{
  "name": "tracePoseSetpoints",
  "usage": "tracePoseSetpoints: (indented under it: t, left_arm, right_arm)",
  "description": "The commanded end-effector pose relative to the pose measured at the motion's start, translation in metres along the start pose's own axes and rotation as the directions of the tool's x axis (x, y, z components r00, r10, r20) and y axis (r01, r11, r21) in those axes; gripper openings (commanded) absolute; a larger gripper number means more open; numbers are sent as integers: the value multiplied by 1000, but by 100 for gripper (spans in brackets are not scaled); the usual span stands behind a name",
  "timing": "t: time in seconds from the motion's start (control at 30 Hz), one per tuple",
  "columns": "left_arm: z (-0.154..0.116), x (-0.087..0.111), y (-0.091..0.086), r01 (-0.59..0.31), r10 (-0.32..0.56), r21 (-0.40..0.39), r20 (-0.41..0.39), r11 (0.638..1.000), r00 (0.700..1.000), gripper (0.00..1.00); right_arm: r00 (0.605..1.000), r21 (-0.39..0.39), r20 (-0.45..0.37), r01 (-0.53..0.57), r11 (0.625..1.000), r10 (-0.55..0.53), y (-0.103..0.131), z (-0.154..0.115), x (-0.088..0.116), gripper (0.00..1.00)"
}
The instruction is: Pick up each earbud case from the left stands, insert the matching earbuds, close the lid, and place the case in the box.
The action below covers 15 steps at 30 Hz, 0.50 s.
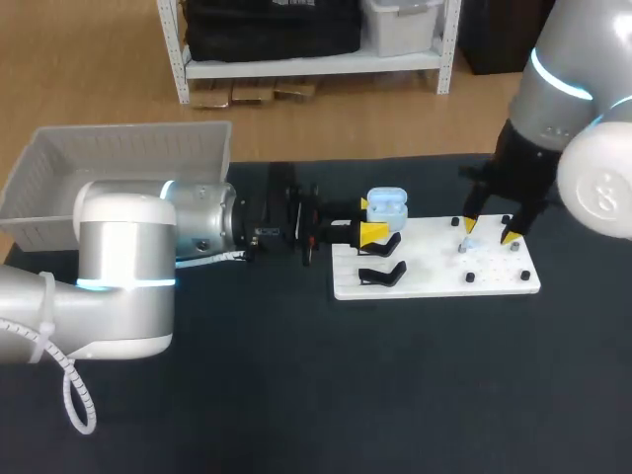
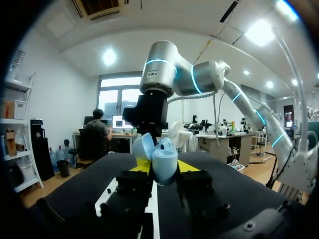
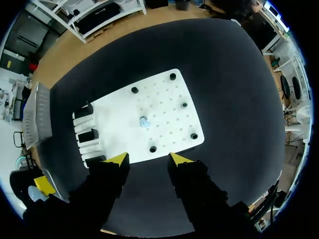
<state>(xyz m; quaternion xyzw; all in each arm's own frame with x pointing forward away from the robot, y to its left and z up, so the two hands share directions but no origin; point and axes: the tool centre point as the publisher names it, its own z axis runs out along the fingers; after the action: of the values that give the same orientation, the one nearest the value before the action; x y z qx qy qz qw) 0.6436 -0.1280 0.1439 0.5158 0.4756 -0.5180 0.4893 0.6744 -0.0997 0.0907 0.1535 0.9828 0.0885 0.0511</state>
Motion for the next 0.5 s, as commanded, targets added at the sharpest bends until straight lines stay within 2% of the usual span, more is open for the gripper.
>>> tracePoseSetpoints:
  t: [0.03, 0.5]
  left_arm:
    - [0, 1, 0, -3, 3, -2, 3, 1000, 1000, 0]
    - [0, 1, 0, -3, 3, -2, 3, 1000, 1000, 0]
  right_arm:
    - [1000, 0, -17, 6, 1000, -6, 7, 11, -6, 49]
    - [999, -11, -30, 25, 1000, -25, 7, 37, -20, 40]
